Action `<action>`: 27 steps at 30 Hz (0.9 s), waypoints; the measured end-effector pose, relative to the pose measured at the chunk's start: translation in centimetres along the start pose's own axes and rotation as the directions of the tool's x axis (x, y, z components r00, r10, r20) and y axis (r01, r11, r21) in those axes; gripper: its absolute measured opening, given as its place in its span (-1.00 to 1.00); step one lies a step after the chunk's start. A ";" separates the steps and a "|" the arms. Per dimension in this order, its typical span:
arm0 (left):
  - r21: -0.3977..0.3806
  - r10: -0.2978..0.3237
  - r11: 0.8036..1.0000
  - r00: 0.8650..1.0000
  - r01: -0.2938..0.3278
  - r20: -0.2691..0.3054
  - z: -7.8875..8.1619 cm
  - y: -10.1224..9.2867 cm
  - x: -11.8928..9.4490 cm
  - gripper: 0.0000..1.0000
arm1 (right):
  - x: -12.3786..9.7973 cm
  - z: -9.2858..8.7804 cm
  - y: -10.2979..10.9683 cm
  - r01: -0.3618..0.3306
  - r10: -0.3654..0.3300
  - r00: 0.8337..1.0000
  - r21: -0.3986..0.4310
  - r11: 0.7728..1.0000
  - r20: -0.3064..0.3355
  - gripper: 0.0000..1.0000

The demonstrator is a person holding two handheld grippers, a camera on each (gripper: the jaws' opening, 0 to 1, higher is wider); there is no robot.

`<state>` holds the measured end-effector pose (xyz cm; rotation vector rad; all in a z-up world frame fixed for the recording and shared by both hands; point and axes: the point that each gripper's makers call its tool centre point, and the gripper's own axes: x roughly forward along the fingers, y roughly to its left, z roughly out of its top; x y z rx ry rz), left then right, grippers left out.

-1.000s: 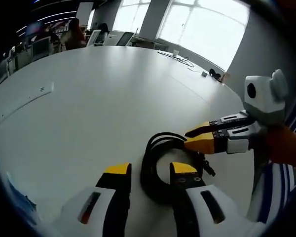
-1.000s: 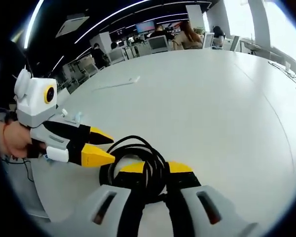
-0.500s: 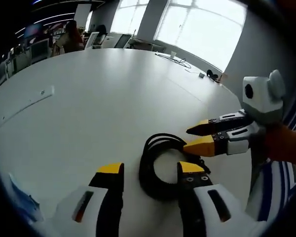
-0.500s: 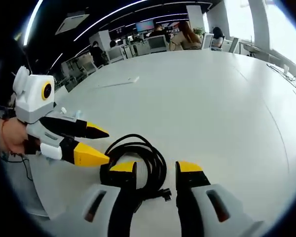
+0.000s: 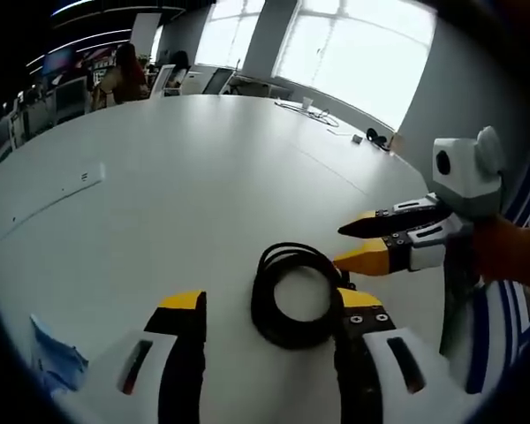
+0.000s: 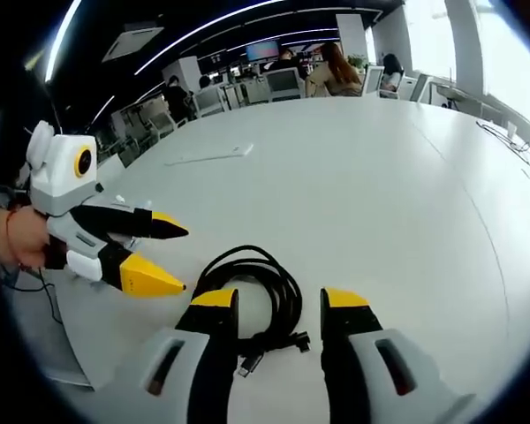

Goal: Arrange the tabletop items into an orderly group along one side of the table until the central work area is clear of visible clutter.

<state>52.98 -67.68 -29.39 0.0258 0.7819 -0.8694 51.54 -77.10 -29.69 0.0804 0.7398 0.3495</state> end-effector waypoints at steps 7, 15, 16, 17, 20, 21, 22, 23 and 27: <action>0.010 -0.006 1.000 1.000 0.006 0.019 0.2 -0.3 -1.2 0.26 | -1.3 0.7 0.3 0.003 -0.003 1.000 -0.007 1.000 0.022 -0.20; 0.005 -0.007 1.000 0.999 0.007 0.033 0.2 -0.1 -2.9 0.33 | -2.5 1.2 1.1 0.003 -0.002 0.999 -0.029 1.000 0.034 -0.09; 0.006 -0.006 1.000 0.999 0.006 0.035 0.2 -0.1 -3.1 0.34 | -2.6 1.3 1.2 0.001 0.000 0.999 -0.031 1.000 0.038 -0.07; 0.005 -0.007 1.000 0.999 0.006 0.039 0.2 -0.1 -3.4 0.36 | -2.8 1.3 1.4 -0.002 0.003 0.999 -0.032 0.999 0.041 -0.04; 0.002 -0.007 1.000 0.999 0.007 0.045 0.3 0.0 -4.1 0.40 | -3.0 1.5 1.8 -0.007 0.009 0.999 -0.037 0.999 0.048 0.02; 0.003 -0.006 1.000 0.999 0.006 0.053 0.4 0.0 -4.4 0.42 | -3.1 1.7 2.0 -0.013 0.015 0.998 -0.039 0.999 0.056 0.04; 0.000 -0.004 1.000 0.999 0.004 0.054 0.4 0.1 -4.7 0.42 | -3.1 1.8 2.2 -0.014 0.016 0.998 -0.041 0.999 0.055 0.08; -0.002 -0.003 1.000 0.998 0.003 0.058 0.4 0.2 -4.9 0.42 | -3.2 1.8 2.5 -0.018 0.020 0.998 -0.048 0.999 0.054 0.10; -0.010 0.000 1.000 0.997 0.000 0.071 0.5 0.5 -6.0 0.48 | -3.5 2.0 3.0 -0.023 0.027 0.998 -0.062 0.998 0.058 0.14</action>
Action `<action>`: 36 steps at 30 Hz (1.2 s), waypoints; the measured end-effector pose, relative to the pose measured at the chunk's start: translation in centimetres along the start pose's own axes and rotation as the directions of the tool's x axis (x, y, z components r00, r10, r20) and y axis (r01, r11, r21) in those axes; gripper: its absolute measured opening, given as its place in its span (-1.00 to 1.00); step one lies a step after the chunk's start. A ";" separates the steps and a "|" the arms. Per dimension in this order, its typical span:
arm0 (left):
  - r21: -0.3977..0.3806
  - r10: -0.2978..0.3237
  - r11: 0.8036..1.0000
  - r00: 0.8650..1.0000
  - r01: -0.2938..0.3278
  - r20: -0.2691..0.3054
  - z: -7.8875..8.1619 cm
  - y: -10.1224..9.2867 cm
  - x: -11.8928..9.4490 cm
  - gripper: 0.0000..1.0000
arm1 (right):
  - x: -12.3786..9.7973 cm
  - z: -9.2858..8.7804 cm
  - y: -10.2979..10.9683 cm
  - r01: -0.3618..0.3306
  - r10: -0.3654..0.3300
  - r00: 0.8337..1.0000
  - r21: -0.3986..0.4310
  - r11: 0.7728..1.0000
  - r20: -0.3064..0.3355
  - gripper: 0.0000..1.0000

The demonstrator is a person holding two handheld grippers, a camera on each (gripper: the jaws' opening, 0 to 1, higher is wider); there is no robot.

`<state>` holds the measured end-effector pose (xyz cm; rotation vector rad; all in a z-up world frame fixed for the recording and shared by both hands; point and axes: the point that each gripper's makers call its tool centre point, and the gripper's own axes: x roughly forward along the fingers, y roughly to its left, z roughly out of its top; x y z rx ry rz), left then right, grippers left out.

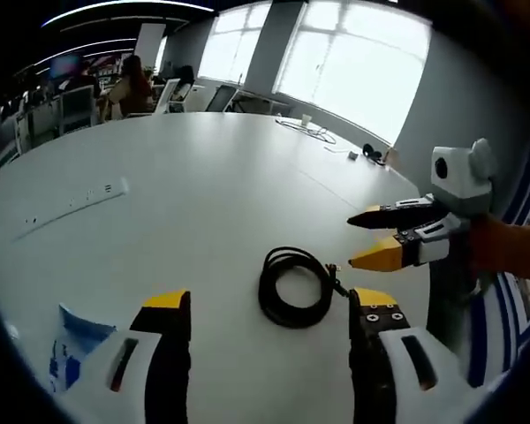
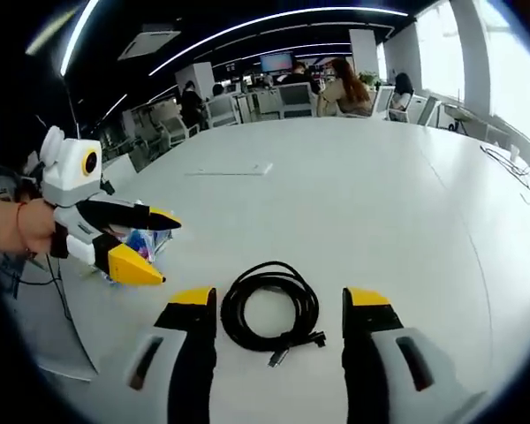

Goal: Arrange the tabletop items into an orderly group along one side of the table until the central work area is clear of visible clutter.

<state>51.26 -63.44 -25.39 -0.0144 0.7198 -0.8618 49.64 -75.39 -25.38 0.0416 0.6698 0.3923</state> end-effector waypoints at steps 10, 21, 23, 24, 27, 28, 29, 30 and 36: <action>-0.018 0.025 1.000 1.000 -0.025 0.008 -0.7 1.2 -2.5 0.57 | -0.5 0.3 1.1 -0.019 0.019 1.000 -0.013 1.000 0.008 0.23; -0.059 0.083 0.995 0.996 -0.081 0.032 -0.9 2.6 -6.5 0.70 | -0.9 1.1 2.8 -0.044 0.045 0.999 -0.032 0.999 0.030 0.24; -0.064 0.094 0.994 0.995 -0.091 0.043 -1.0 2.9 -7.4 0.71 | -0.9 1.1 3.4 -0.052 0.053 0.998 -0.039 0.998 0.031 0.24; -0.069 0.099 0.993 0.994 -0.096 0.044 -1.0 3.0 -7.8 0.72 | -0.9 1.1 3.4 -0.053 0.055 0.998 -0.040 0.998 0.032 0.24; -0.085 0.110 0.991 0.992 -0.105 0.058 -1.2 3.3 -9.0 0.74 | -0.8 1.2 3.9 -0.061 0.062 0.998 -0.046 0.997 0.032 0.23; -0.085 0.112 0.991 0.992 -0.107 0.059 -1.3 3.3 -9.3 0.76 | -0.8 1.3 4.2 -0.066 0.068 0.997 -0.046 0.997 0.036 0.23; -0.086 0.115 0.990 0.992 -0.109 0.060 -1.4 3.4 -9.5 0.76 | -0.9 1.3 4.3 -0.068 0.070 0.997 -0.046 0.997 0.038 0.23; -0.088 0.118 0.990 0.991 -0.113 0.065 -1.4 3.4 -10.0 0.76 | -0.9 1.5 4.6 -0.074 0.076 0.996 -0.052 0.996 0.039 0.22; -0.105 0.140 0.986 0.986 -0.131 0.086 -1.6 3.7 -11.9 0.76 | -1.1 2.0 5.6 -0.091 0.094 0.995 -0.076 0.993 0.043 0.22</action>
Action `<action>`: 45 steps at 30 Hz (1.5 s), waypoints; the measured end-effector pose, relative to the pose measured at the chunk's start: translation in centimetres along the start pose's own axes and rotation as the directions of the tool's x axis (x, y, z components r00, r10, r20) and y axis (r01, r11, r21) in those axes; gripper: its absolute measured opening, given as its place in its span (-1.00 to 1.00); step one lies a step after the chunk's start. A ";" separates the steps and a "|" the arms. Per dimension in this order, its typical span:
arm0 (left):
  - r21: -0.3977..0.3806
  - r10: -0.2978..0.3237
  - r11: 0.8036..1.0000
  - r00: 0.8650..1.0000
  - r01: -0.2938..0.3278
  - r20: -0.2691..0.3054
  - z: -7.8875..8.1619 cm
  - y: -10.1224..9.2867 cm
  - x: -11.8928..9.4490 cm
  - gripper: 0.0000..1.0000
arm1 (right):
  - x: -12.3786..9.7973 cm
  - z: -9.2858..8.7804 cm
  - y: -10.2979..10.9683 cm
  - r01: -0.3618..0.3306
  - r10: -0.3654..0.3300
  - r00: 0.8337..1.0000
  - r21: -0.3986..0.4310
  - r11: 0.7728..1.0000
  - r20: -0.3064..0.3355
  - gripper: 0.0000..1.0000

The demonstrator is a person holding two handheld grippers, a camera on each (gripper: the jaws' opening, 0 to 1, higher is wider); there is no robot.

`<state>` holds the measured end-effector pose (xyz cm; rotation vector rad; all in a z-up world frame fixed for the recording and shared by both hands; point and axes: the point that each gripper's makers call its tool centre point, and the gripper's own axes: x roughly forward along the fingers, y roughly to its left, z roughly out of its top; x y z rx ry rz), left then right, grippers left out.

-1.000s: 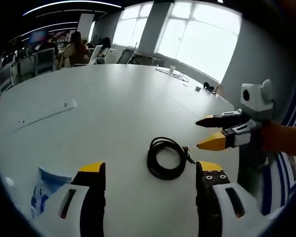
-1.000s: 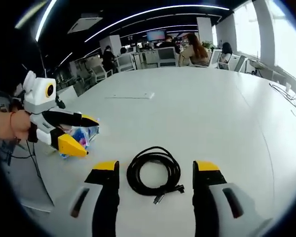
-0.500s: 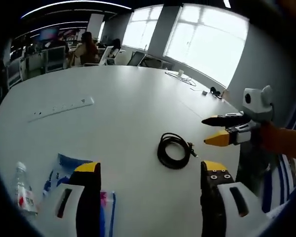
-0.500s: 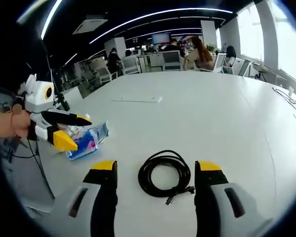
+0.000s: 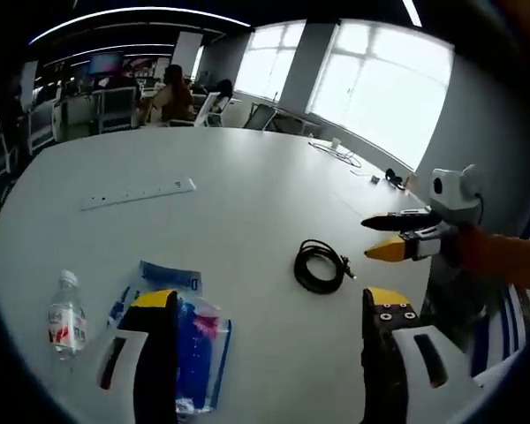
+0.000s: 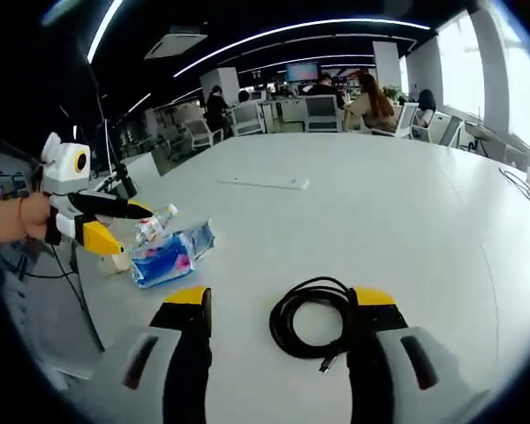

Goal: Arrange the tabletop items into an orderly group along one side of the table until the central work area is clear of visible clutter.

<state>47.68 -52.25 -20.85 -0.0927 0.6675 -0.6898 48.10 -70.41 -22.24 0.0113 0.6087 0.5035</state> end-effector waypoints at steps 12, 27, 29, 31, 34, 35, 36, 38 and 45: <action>-0.032 0.060 0.998 0.998 -0.059 0.024 -0.9 1.7 -4.2 0.77 | 0.1 1.4 3.3 -0.047 0.048 0.999 -0.047 0.998 0.015 0.20; -0.099 0.154 0.984 0.986 -0.147 0.067 -1.9 4.6 -9.5 0.78 | 2.4 1.8 7.7 -0.135 0.135 0.991 -0.088 0.987 -0.007 0.17; -0.109 0.167 0.981 0.983 -0.158 0.078 -1.9 5.0 -10.2 0.79 | 3.0 2.0 8.4 -0.152 0.152 0.988 -0.091 0.984 -0.007 0.17; -0.123 0.183 0.977 0.980 -0.172 0.080 -2.2 5.7 -10.9 0.78 | 3.6 2.1 8.9 -0.163 0.162 0.987 -0.102 0.981 -0.018 0.17; -0.142 0.204 0.971 0.975 -0.190 0.085 -2.5 6.5 -11.8 0.80 | 4.7 2.3 9.9 -0.188 0.186 0.982 -0.113 0.976 -0.028 0.16; -0.145 0.209 0.970 0.974 -0.196 0.086 -2.6 6.7 -12.0 0.80 | 5.0 2.3 10.1 -0.193 0.190 0.981 -0.120 0.974 -0.033 0.16; -0.147 0.214 0.969 0.973 -0.199 0.088 -2.7 6.9 -12.3 0.80 | 5.4 2.5 10.5 -0.201 0.199 0.980 -0.125 0.972 -0.033 0.16; -0.159 0.225 0.965 0.970 -0.209 0.094 -2.8 7.4 -12.8 0.80 | 5.8 2.6 10.9 -0.212 0.209 0.977 -0.126 0.969 -0.037 0.16; -0.188 0.254 0.954 0.962 -0.233 0.099 -3.5 8.6 -14.2 0.79 | 8.2 2.4 12.8 -0.264 0.255 0.964 -0.150 0.953 -0.076 0.15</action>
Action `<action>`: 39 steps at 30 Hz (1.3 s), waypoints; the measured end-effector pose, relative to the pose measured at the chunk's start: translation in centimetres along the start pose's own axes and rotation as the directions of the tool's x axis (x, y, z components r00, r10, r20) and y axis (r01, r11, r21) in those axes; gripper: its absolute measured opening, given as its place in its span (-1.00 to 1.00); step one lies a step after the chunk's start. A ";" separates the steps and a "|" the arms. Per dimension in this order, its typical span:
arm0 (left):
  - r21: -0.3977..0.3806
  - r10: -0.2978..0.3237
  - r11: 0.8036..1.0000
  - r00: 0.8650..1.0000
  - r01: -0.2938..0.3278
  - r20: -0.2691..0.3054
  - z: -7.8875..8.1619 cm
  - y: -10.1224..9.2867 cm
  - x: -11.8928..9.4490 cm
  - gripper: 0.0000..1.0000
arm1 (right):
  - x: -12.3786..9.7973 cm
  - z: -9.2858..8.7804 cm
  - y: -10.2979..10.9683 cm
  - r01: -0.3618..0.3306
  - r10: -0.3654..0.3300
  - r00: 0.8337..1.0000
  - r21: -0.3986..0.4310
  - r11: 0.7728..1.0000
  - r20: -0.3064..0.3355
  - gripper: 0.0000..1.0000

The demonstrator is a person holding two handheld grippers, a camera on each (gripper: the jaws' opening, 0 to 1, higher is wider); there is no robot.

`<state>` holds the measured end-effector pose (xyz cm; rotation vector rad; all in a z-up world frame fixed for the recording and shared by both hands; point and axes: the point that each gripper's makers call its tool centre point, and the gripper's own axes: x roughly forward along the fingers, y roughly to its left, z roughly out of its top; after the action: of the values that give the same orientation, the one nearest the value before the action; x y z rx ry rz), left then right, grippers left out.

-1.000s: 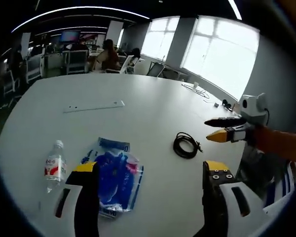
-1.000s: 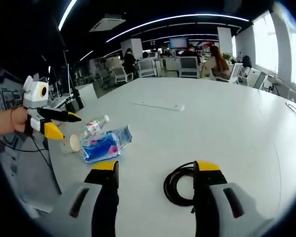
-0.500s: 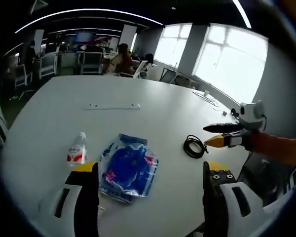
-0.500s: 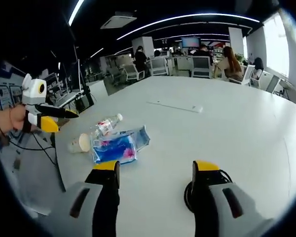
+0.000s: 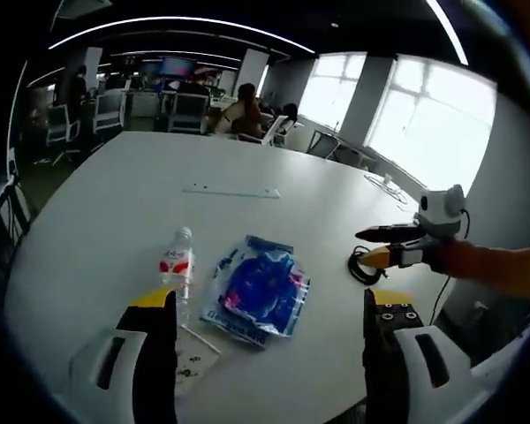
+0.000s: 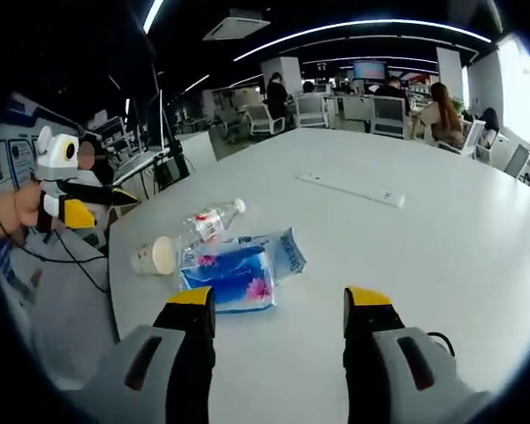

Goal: Arrange the tabletop items into an orderly group along one side of the table until the central work area is clear of visible clutter.

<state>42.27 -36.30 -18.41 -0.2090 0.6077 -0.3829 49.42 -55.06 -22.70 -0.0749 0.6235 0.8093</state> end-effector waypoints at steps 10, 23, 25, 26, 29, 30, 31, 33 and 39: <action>-0.045 0.041 0.998 0.999 -0.041 -0.002 -1.2 1.9 -0.9 0.78 | 3.1 -0.5 0.4 -0.054 0.053 0.998 -0.022 0.998 -0.045 0.11; -0.082 0.077 0.994 0.997 -0.077 -0.002 -1.9 3.4 -1.5 0.79 | 7.1 -1.7 1.3 -0.113 0.107 0.988 -0.046 0.993 -0.113 0.02; -0.091 0.078 0.993 0.997 -0.078 -0.004 -2.1 3.7 -1.6 0.78 | 7.8 -1.9 1.3 -0.119 0.112 0.986 -0.054 0.991 -0.122 -0.01; -0.095 0.077 0.993 0.997 -0.077 -0.003 -2.1 3.8 -1.6 0.78 | 8.1 -1.9 1.4 -0.119 0.112 0.986 -0.053 0.991 -0.126 -0.02; -0.104 0.078 0.992 0.997 -0.078 -0.003 -2.3 4.3 -1.6 0.77 | 8.8 -2.0 1.4 -0.125 0.117 0.984 -0.053 0.991 -0.135 -0.05; -0.105 0.079 0.991 0.997 -0.079 -0.005 -2.4 4.5 -1.6 0.76 | 8.9 -2.1 1.4 -0.128 0.119 0.983 -0.059 0.990 -0.138 -0.08; -0.107 0.080 0.991 0.997 -0.080 -0.004 -2.5 4.7 -1.6 0.76 | 9.0 -2.1 1.5 -0.131 0.121 0.983 -0.067 0.989 -0.141 -0.14; -0.113 0.081 0.990 0.997 -0.080 0.000 -2.4 4.8 -1.6 0.75 | 9.2 -2.4 1.6 -0.140 0.128 0.980 -0.071 0.988 -0.152 -0.20; -0.127 0.087 0.988 0.996 -0.087 -0.005 -2.8 5.2 -1.4 0.72 | 9.6 -2.8 1.1 -0.139 0.122 0.978 -0.091 0.986 -0.167 -0.37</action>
<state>41.10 -31.24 -21.49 -0.3028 0.6394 -0.2597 52.25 -48.86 -30.08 -0.1961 0.7452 0.9692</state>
